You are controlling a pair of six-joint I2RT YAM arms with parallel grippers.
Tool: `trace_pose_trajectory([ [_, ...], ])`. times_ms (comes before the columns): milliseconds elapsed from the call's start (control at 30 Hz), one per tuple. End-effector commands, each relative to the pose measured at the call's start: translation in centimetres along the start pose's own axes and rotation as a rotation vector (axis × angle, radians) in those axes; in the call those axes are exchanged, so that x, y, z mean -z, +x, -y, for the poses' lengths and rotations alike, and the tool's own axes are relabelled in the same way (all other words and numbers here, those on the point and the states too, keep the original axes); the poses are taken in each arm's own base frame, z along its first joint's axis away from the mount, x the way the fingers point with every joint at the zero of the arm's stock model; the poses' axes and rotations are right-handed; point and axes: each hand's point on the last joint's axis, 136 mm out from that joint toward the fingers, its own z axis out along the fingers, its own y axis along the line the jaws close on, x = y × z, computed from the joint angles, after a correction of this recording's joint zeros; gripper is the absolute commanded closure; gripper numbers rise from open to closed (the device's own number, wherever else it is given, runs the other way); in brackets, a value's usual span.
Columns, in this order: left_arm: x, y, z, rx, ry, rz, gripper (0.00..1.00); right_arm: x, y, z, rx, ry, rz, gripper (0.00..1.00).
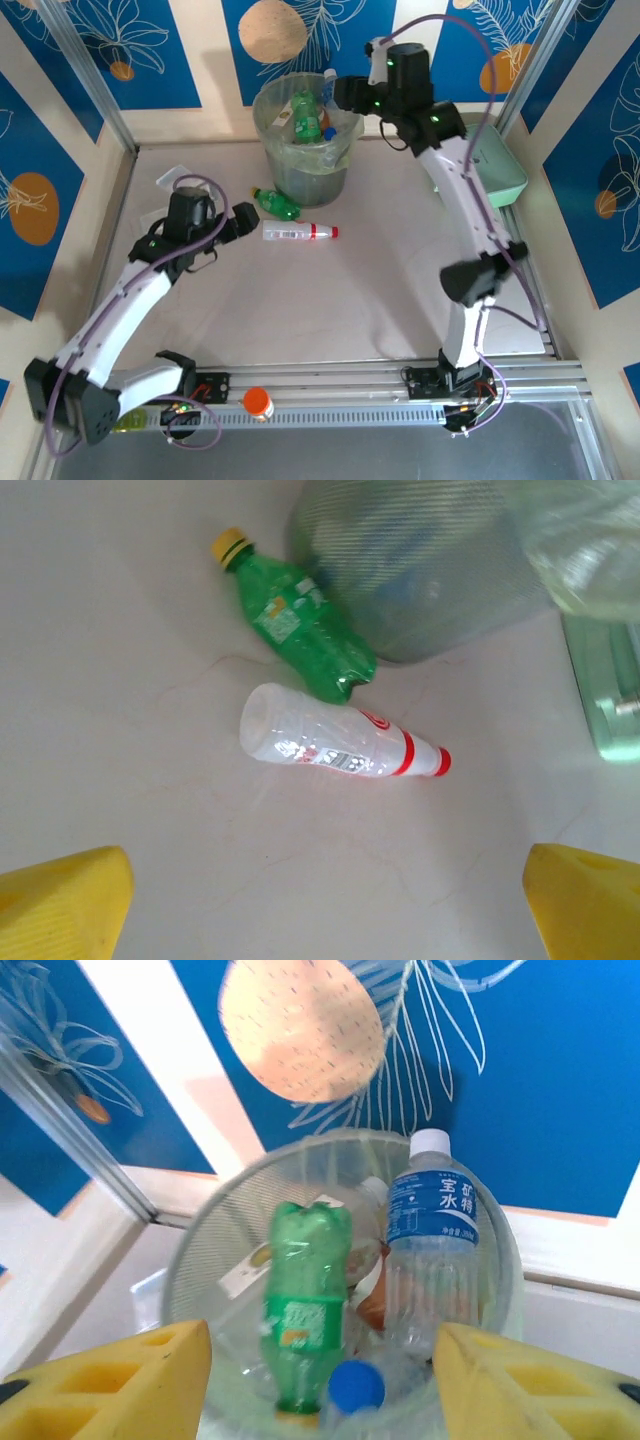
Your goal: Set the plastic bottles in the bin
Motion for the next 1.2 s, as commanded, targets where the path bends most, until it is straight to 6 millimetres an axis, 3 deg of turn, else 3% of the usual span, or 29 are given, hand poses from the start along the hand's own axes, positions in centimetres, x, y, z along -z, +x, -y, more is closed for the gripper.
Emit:
trace_pose_trajectory([
  [0, -1.7, -1.3, 0.5, 0.227, 0.025, -0.028, 0.01, 2.9, 0.6, -0.9, -0.075, -0.05, 0.054, 0.39],
  [133, -5.4, -3.0, -0.5, 0.333, 0.005, -0.005, 0.0, 6.4, 4.3, -0.5, -0.18, -0.093, 0.066, 0.39],
  [400, -15.0, -3.4, -1.7, 0.427, -0.06, -0.143, 0.01, 10.8, 15.5, -0.3, -0.352, -0.181, -0.066, 0.39],
  [600, -19.5, -4.2, -1.3, 0.524, -0.002, -0.143, 0.09, 13.6, 20.8, 0.0, -0.37, -0.187, -0.139, 0.38],
  [733, -21.5, -4.2, -1.1, 0.544, 0.027, -0.157, 0.13, 15.4, 22.1, 0.8, -0.348, -0.154, -0.146, 0.38],
  [900, -23.2, -3.3, -1.3, 0.561, 0.053, -0.172, 0.16, 16.9, 21.9, 1.6, -0.321, -0.134, -0.12, 0.37],
  [1033, -24.7, -2.5, -2.1, 0.572, 0.055, -0.175, 0.16, 17.4, 21.2, 0.8, -0.301, -0.175, -0.11, 0.38],
  [1167, -26.2, -2.5, -1.1, 0.57, 0.134, -0.185, 0.16, 17.4, 21.4, 0.4, -0.292, -0.186, -0.116, 0.38],
])
